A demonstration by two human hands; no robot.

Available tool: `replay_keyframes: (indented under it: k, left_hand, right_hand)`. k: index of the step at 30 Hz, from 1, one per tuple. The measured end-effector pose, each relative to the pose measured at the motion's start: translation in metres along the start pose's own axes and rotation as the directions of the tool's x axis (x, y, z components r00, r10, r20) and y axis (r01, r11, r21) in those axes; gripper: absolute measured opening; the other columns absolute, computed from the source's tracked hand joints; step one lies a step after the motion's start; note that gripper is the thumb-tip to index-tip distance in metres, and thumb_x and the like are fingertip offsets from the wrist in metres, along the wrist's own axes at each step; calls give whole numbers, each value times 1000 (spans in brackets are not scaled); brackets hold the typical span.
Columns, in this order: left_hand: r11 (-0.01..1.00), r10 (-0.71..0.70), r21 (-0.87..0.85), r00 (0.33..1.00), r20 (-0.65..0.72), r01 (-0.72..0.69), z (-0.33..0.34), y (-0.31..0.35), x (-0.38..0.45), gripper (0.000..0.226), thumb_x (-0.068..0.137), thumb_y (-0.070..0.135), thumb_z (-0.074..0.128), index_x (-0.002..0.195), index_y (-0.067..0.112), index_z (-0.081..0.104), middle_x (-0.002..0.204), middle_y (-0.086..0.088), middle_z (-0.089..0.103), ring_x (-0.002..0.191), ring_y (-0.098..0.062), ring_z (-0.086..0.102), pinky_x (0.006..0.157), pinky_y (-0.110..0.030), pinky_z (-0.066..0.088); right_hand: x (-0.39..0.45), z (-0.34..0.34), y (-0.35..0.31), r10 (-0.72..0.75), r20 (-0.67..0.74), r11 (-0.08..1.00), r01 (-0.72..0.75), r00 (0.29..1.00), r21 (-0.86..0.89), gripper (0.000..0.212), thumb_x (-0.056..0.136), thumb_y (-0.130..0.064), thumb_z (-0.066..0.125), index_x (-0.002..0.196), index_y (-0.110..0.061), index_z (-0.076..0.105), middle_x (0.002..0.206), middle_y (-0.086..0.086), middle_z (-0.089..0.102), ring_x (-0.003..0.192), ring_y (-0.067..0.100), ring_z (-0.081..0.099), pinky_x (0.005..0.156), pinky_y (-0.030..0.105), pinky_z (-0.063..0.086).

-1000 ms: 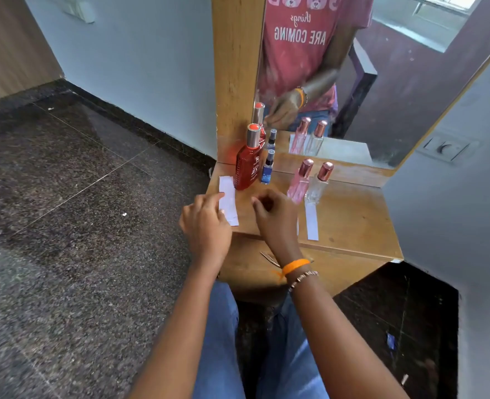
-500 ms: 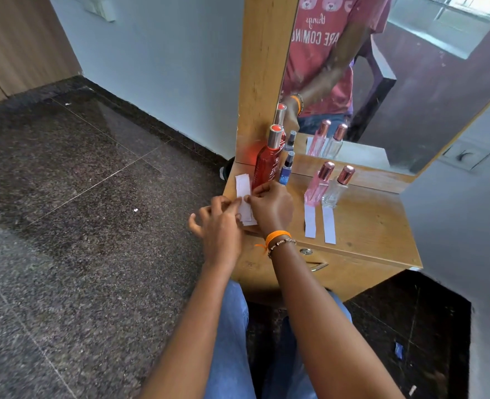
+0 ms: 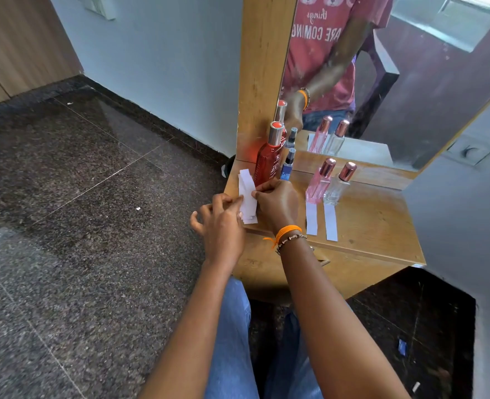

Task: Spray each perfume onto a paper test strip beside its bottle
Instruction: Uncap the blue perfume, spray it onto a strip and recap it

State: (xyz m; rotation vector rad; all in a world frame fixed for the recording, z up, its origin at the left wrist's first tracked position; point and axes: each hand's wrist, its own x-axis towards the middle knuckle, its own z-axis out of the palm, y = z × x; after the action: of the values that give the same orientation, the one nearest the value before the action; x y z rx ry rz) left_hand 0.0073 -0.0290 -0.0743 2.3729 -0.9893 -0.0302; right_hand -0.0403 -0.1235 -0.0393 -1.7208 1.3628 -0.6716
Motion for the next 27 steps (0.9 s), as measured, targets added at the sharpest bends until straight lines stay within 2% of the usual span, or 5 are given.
replay_keyframes:
  k: [7, 10, 16, 22, 27]
  left_hand:
    - [999, -32, -32, 999, 18, 33, -5, 5, -1, 43, 91, 19, 52, 131, 34, 49, 134, 3, 43, 122, -24, 33, 105, -50, 17]
    - [999, -4, -47, 998, -56, 1, -8, 15, -4, 46, 92, 20, 51, 134, 34, 44, 133, 4, 45, 124, -22, 32, 104, -47, 20]
    - [976, 140, -166, 990, -1, -138, -4, 49, -17, 35, 92, 20, 49, 124, 34, 53, 119, 10, 56, 114, -17, 38, 90, -34, 19]
    - [943, 249, -259, 959, 133, -208, 12, 79, -37, 37, 91, 15, 46, 125, 28, 52, 119, 8, 59, 111, -19, 45, 95, -37, 25]
    - [942, 235, -276, 962, 139, -190, 13, 85, -35, 38, 90, 13, 50, 124, 29, 53, 117, 9, 60, 111, -18, 45, 91, -33, 22]
  right_hand:
    - [-15, -28, 12, -61, 26, 982, 56, 998, 178, 19, 79, -7, 69, 67, -20, 62, 72, 1, 66, 75, 20, 63, 73, 41, 54]
    - [-24, -47, 24, -79, 0, 977, 78, 997, 199, 24, 77, -5, 72, 68, -23, 58, 74, 4, 67, 73, 18, 64, 71, 37, 55]
    - [-37, -89, 58, -162, -184, 985, 171, 969, 32, 21, 73, -5, 76, 72, -15, 58, 64, -5, 62, 61, 1, 58, 54, 6, 40]
    - [-31, -123, 97, -101, -319, 991, 67, 942, -117, 3, 81, -8, 69, 83, -8, 67, 75, 6, 67, 68, 16, 60, 56, 19, 35]
    - [-29, -122, 99, -162, -298, 957, 76, 941, -280, 11, 81, -5, 65, 91, -3, 69, 90, 11, 58, 80, 27, 58, 68, 26, 36]
